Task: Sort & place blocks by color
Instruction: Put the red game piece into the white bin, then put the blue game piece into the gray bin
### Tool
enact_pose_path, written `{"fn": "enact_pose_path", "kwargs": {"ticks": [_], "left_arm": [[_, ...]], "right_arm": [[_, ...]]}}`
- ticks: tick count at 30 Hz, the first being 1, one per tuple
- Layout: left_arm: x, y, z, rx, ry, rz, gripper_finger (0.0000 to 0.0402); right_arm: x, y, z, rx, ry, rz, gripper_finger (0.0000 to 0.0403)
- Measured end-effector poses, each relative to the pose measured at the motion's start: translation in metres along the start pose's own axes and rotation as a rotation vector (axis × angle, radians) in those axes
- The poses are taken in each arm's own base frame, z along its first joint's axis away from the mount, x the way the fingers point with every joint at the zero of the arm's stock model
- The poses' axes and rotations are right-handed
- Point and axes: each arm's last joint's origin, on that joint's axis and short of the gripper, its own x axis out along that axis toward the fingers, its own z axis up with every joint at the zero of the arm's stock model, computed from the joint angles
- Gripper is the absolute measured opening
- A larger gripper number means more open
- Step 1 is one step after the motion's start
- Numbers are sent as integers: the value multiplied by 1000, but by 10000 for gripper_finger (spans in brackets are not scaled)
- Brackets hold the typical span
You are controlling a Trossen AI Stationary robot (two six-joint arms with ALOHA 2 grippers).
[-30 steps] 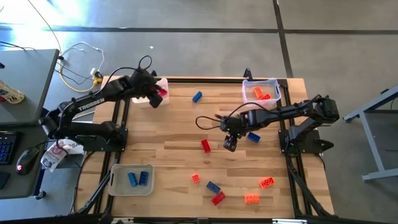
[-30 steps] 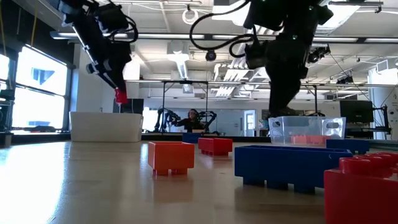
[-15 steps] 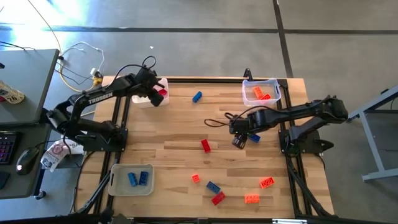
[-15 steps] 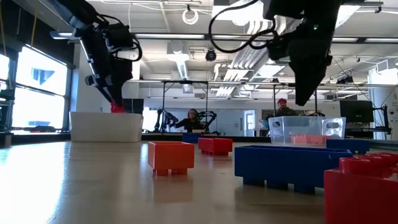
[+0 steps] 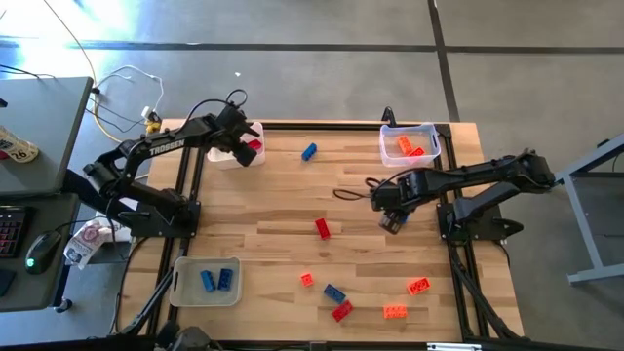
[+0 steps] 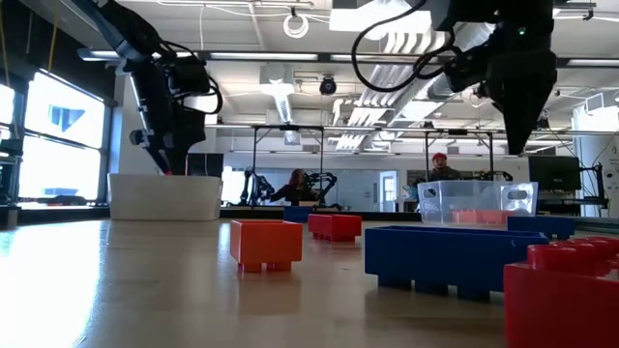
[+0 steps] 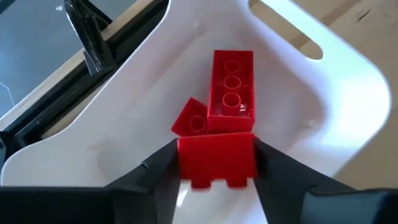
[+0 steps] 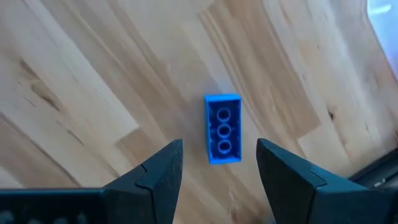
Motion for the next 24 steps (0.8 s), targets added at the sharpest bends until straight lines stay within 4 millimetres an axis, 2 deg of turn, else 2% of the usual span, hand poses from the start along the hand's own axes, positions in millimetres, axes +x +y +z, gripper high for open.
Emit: {"fn": "enact_pose_path", "kwargs": {"ticks": [6,11,18,24], "left_arm": [[0,0,0,11,-2,3,219],[-5,1,5,24,-7,5,233],[-38,-2,33,45,-109,-19,232],[-75,-14,45,84,-224,-141,234]], "right_arm": [[0,-2,-5,-3,67,7,190],[0,-4,-8,-7,114,1,190],[-1,-5,-11,10,147,-3,190],[0,-4,-9,11,134,6,190]]}}
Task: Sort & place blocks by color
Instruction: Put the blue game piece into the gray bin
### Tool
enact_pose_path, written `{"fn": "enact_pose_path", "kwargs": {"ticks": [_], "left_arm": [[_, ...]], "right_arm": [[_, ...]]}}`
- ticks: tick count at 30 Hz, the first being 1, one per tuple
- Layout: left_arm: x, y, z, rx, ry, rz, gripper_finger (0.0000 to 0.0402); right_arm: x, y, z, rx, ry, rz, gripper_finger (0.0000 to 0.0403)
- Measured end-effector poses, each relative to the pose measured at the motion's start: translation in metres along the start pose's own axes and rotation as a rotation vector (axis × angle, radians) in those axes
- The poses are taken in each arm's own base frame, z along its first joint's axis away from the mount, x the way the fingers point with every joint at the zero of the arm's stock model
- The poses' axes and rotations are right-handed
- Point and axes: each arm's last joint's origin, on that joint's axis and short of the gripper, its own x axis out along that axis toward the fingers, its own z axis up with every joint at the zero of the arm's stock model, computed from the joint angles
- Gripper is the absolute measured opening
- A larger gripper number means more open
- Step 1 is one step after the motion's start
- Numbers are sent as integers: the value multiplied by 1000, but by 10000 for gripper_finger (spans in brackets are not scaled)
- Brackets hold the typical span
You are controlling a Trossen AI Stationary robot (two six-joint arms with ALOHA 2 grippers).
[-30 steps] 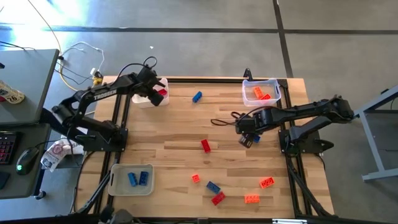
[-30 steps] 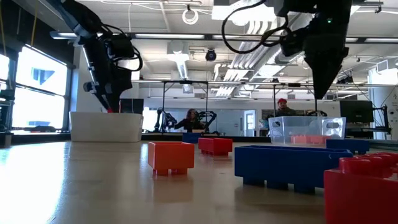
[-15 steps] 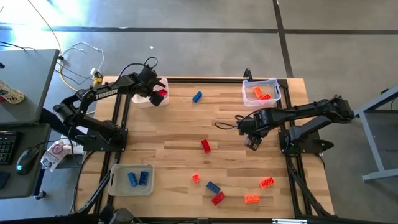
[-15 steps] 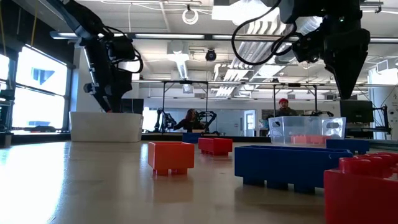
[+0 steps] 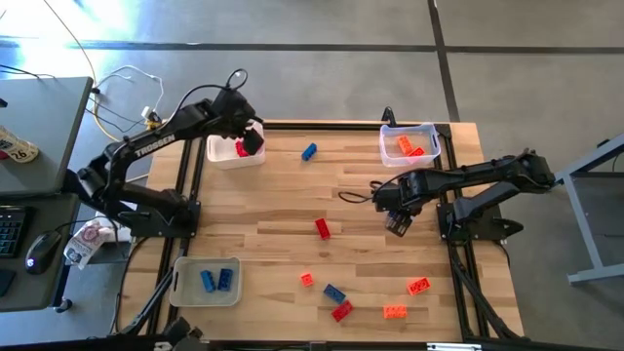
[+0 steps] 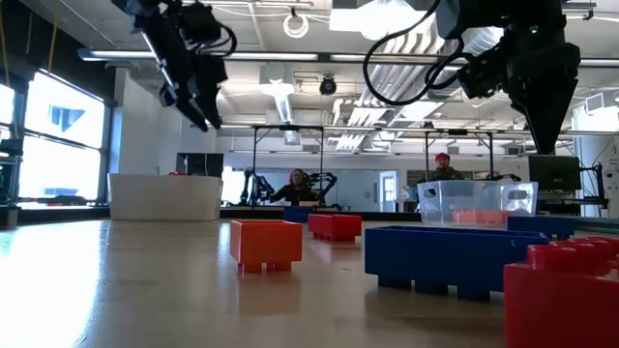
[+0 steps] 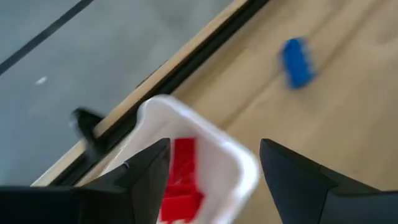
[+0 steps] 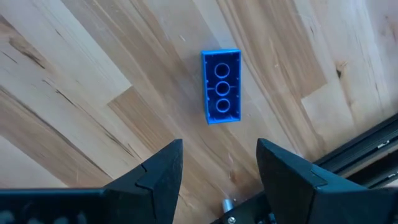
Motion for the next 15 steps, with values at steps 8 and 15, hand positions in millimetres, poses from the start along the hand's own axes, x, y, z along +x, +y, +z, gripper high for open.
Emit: {"fn": "enact_pose_path", "kwargs": {"ticks": [8,15], "left_arm": [[-30,-33,-4,68,-61,-162,234],[-42,-63,-13,156,-43,-250,234]], "right_arm": [[0,-2,3,3,-33,-22,191],[1,-8,7,3,-32,-26,217]]}}
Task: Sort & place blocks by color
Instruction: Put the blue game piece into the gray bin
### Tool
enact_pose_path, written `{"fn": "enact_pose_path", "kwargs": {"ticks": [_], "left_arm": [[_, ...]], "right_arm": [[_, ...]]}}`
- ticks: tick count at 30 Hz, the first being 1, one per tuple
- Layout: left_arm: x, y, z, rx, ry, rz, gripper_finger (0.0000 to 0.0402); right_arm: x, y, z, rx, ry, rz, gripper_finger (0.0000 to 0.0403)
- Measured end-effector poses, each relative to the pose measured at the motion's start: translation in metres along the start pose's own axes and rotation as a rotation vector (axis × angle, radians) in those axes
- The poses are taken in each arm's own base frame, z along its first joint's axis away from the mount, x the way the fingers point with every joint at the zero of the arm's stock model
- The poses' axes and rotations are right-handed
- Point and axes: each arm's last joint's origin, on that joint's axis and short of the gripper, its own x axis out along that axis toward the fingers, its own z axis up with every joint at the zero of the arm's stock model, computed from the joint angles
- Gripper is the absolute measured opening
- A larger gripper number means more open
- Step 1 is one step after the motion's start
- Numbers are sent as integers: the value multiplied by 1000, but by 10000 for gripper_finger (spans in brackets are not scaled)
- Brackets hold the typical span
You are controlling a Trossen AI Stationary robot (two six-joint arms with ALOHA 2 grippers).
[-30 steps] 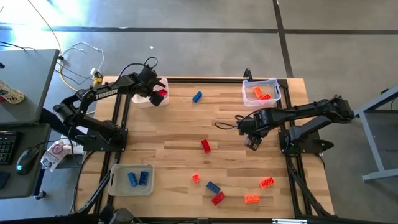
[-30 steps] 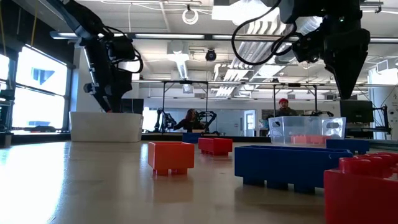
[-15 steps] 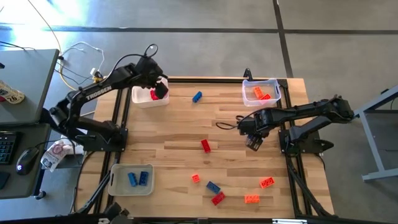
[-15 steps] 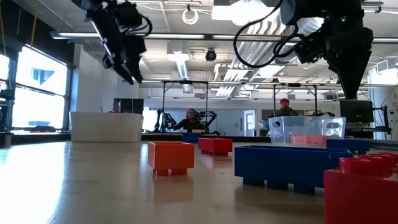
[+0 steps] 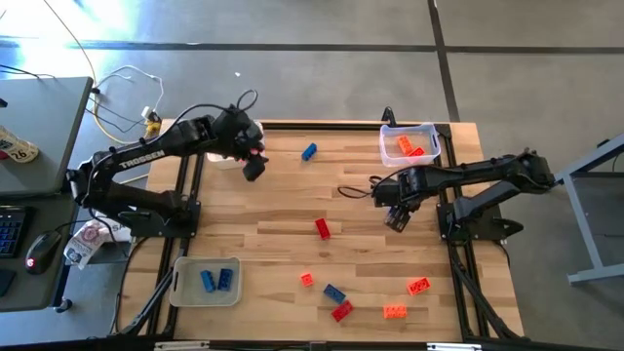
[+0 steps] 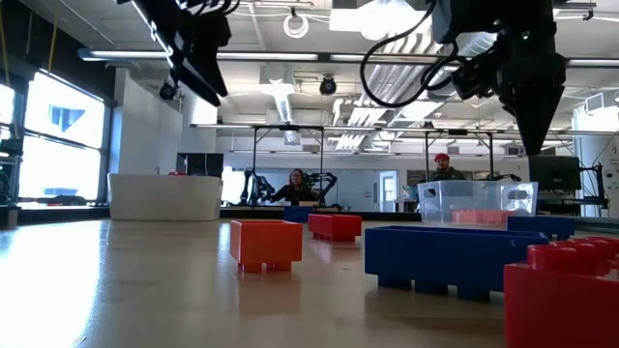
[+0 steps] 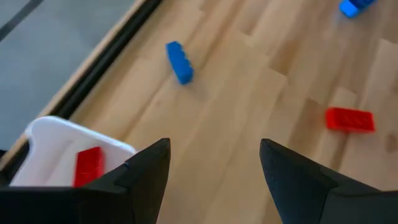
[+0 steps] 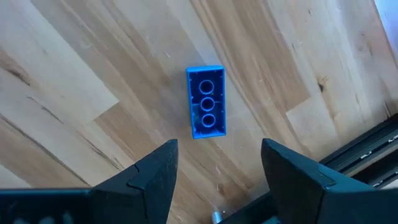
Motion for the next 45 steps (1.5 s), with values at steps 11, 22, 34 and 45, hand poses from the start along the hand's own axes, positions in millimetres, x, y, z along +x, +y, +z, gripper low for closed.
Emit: {"fn": "enact_pose_path", "kwargs": {"ticks": [11,22,34,45], "left_arm": [[-1,-39,-5,117,19,-104,234],[-2,-48,-6,148,20,-121,234],[-2,-48,-6,148,21,-121,235],[-2,-48,-6,148,20,-121,235]], "right_arm": [[28,9,19,-50,114,-38,226],[70,22,32,-78,303,-110,226],[95,24,42,-103,361,-111,226],[109,14,38,-79,383,-55,207]]}}
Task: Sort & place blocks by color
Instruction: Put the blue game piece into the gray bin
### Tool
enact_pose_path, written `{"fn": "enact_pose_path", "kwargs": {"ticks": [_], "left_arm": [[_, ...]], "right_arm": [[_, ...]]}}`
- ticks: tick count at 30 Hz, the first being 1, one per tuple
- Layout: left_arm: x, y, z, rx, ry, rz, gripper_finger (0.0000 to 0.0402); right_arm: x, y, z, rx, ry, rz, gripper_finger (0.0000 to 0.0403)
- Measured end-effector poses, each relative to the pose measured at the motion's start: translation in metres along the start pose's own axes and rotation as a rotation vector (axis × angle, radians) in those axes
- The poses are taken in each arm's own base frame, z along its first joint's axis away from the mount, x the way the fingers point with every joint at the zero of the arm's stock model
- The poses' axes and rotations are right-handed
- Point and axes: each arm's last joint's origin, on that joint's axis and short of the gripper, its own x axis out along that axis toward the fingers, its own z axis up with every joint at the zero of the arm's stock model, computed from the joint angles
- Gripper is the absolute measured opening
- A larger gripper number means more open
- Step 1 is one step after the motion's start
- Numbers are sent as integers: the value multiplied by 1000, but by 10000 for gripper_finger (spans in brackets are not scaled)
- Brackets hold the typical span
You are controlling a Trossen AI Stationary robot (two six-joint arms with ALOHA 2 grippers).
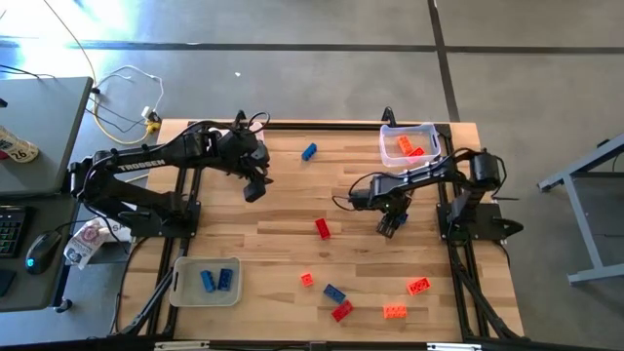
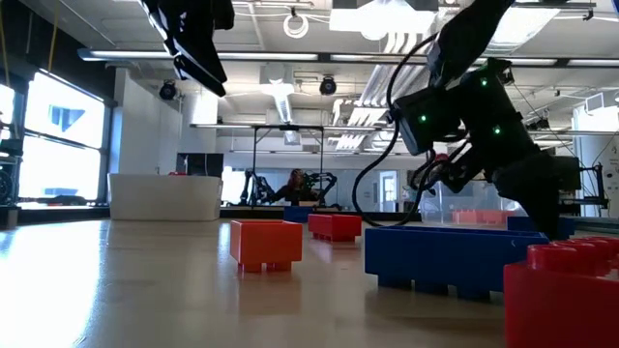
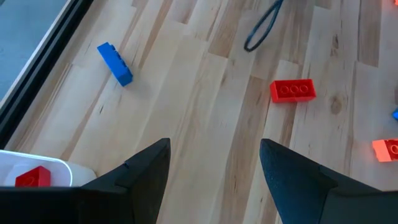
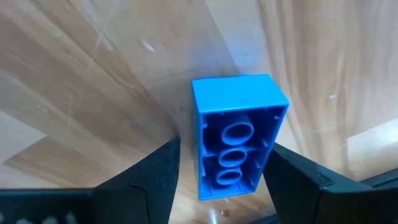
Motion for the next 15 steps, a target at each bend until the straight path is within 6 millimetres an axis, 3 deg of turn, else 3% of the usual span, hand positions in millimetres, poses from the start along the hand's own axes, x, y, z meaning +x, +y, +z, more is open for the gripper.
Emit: {"fn": "enact_pose_path", "kwargs": {"ticks": [4,10,15], "left_arm": [[0,0,0,0,1,0,235],[0,0,0,0,0,0,235],[0,0,1,0,-8,0,235]], "right_arm": [[6,-2,-3,31,23,6,183],[4,-3,-7,34,22,21,111],[-5,-4,-10,69,-31,45,111]]}}
